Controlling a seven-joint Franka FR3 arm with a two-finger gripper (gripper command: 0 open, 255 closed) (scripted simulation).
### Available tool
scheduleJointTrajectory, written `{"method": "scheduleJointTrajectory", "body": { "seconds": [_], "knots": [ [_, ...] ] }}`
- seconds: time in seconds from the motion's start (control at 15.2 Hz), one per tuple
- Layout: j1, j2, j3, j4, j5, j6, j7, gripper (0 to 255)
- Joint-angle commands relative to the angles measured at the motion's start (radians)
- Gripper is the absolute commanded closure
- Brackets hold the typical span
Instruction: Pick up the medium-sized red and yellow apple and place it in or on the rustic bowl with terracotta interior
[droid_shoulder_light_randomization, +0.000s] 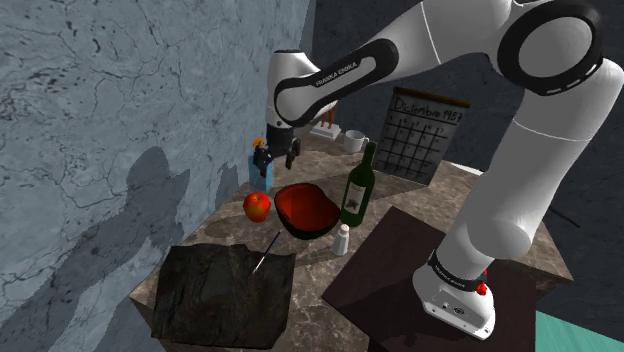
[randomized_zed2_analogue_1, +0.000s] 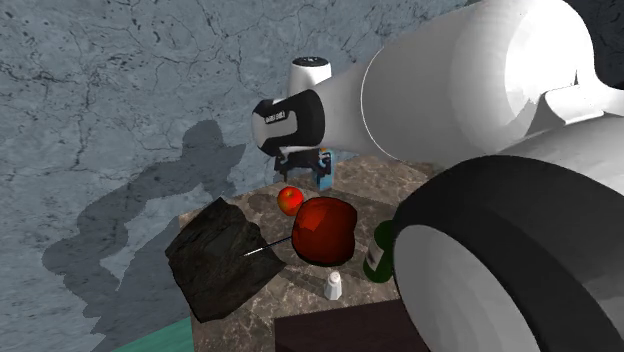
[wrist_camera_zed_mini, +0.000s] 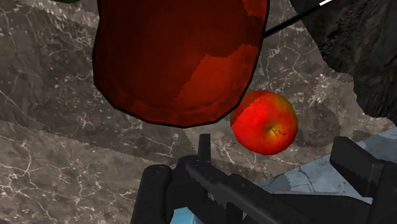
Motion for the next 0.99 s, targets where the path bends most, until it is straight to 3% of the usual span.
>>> {"method": "scheduleJointTrajectory", "body": {
  "seconds": [0.0,0.26,0.92],
  "knots": [
    [0.008,0.070,0.006,0.043,-0.010,0.030,0.013,0],
    [0.032,0.219,0.012,0.157,-0.035,0.071,0.044,0],
    [0.041,0.292,0.009,0.146,-0.044,0.155,0.050,0]
  ]
}}
